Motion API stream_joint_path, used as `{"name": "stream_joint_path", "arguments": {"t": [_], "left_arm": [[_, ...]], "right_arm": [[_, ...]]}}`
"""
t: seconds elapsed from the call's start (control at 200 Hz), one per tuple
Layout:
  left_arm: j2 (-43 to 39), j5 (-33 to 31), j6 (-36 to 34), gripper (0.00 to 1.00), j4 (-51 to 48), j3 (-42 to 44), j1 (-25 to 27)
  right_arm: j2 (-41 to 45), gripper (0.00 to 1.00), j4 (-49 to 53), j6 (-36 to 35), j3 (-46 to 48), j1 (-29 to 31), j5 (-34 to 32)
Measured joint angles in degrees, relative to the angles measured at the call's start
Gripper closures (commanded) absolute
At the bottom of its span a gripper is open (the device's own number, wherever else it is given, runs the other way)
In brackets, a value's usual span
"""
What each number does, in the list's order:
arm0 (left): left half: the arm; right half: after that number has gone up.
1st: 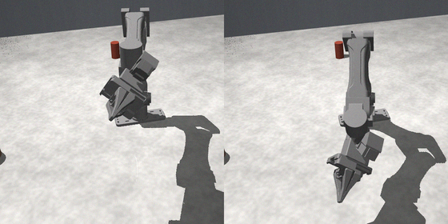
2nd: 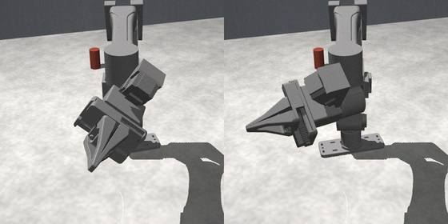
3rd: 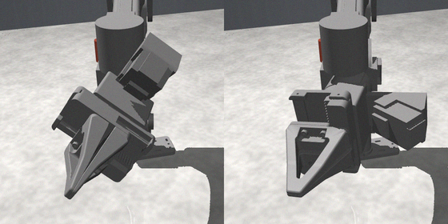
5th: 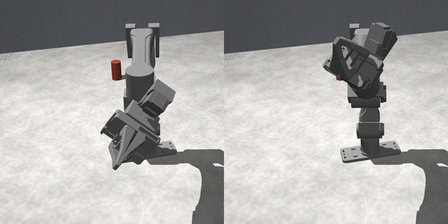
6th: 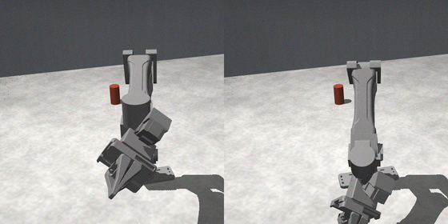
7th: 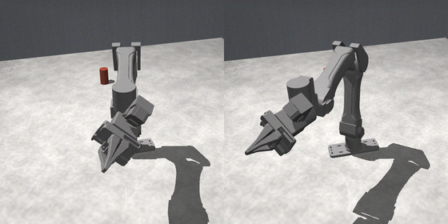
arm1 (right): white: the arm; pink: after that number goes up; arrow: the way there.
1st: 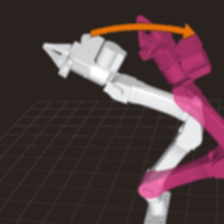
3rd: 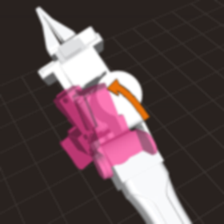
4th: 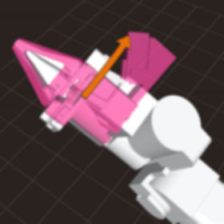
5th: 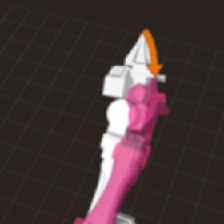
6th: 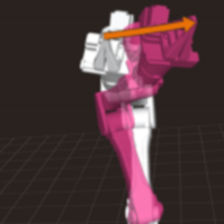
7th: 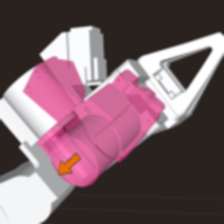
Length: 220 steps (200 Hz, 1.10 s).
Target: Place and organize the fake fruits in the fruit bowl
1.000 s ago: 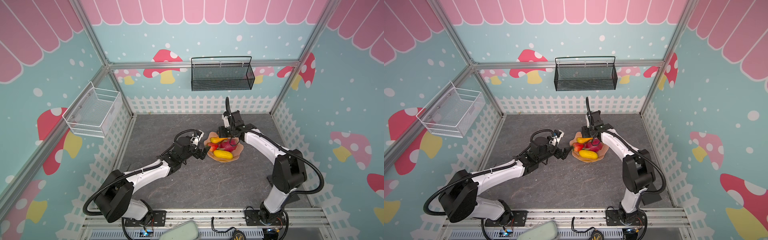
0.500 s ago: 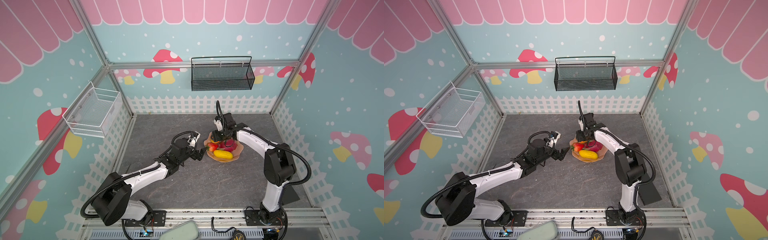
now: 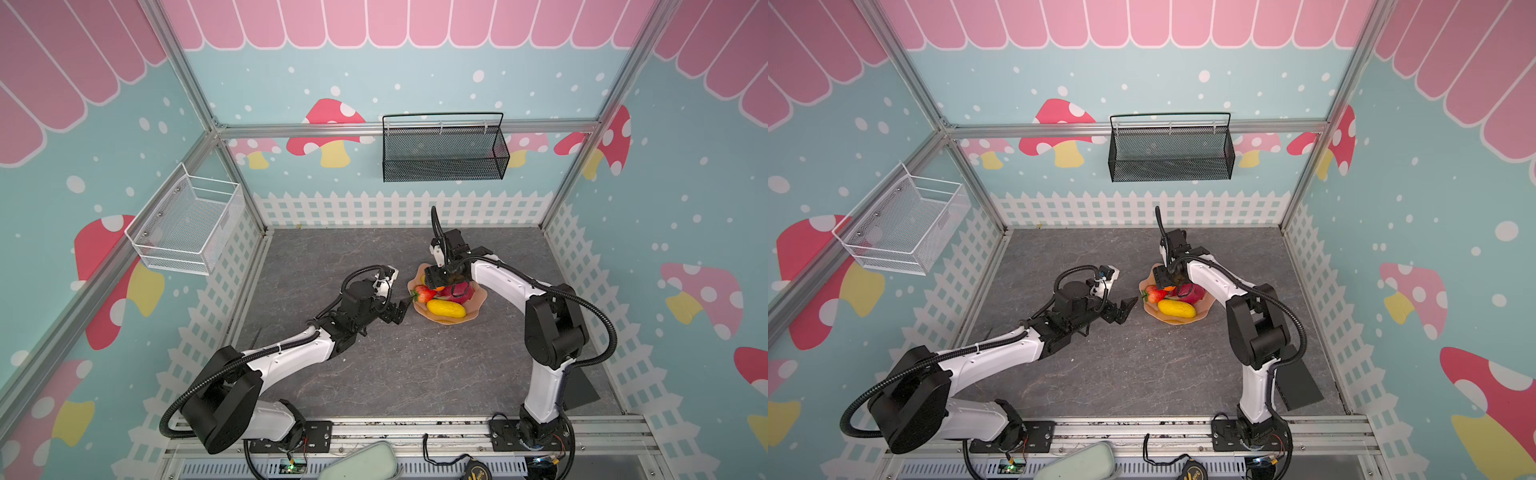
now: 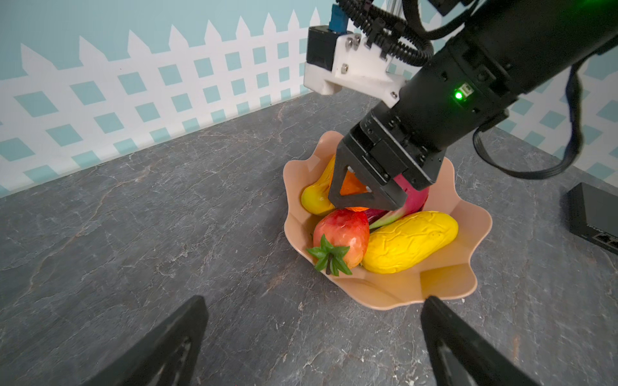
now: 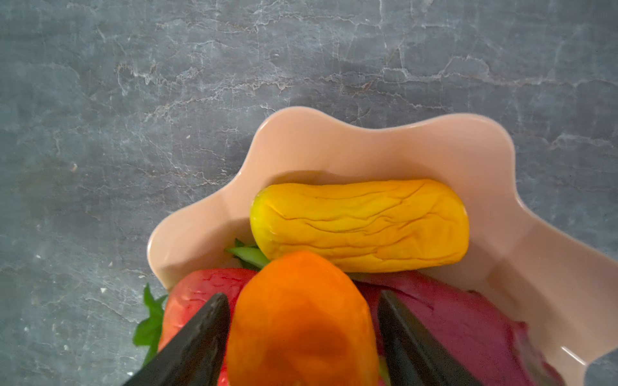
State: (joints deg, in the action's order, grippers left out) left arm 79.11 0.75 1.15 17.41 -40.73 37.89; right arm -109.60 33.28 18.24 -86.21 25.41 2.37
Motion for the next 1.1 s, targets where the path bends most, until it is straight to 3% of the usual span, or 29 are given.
{"name": "stream_joint_path", "arguments": {"t": [0.24,0.3,0.335,0.415,0.515,0.595,0.766,0.871,0.956,1.101], "left_arm": [[-1.5,-0.2,0.0,0.01,0.1,0.4,-0.1],[-2.2,-0.3,-0.1,0.01,0.1,0.5,-0.6],[-2.7,-0.4,-0.3,0.01,0.1,0.5,-1.0],[-3.9,-1.1,-1.0,0.01,0.1,0.5,-2.9],[-5.2,-4.5,-1.9,0.01,0.1,0.5,-6.6],[-6.0,-11.2,-2.2,0.00,0.0,0.5,-10.1],[-6.4,-25.8,-1.3,0.01,2.6,3.5,-19.9],[-3.4,-31.7,-1.4,0.00,5.7,6.9,-21.7],[1.4,-33.2,-1.1,0.00,7.0,7.8,-22.0],[5.8,-32.5,0.0,0.00,7.3,8.4,-24.5]], "right_arm": [[0.0,0.12,0.2,-0.3,-0.6,0.1,-1.5],[0.3,0.08,0.2,-0.2,-1.0,0.1,-2.4],[0.6,0.00,0.3,-0.3,-1.2,0.1,-3.1],[1.8,0.02,0.3,-0.8,-1.9,-0.2,-4.8],[5.2,0.02,-0.3,-1.1,-1.9,-1.2,-6.6],[10.1,0.02,-3.7,-1.3,0.2,-4.2,-7.6],[27.5,0.02,-20.7,-0.2,19.0,-18.6,-9.3],[35.2,0.02,-34.6,0.2,34.4,-27.5,-11.6],[36.3,0.02,-44.7,-2.2,44.8,-29.5,-13.8],[30.7,0.02,-58.1,-7.1,55.9,-29.2,-15.0]]}}
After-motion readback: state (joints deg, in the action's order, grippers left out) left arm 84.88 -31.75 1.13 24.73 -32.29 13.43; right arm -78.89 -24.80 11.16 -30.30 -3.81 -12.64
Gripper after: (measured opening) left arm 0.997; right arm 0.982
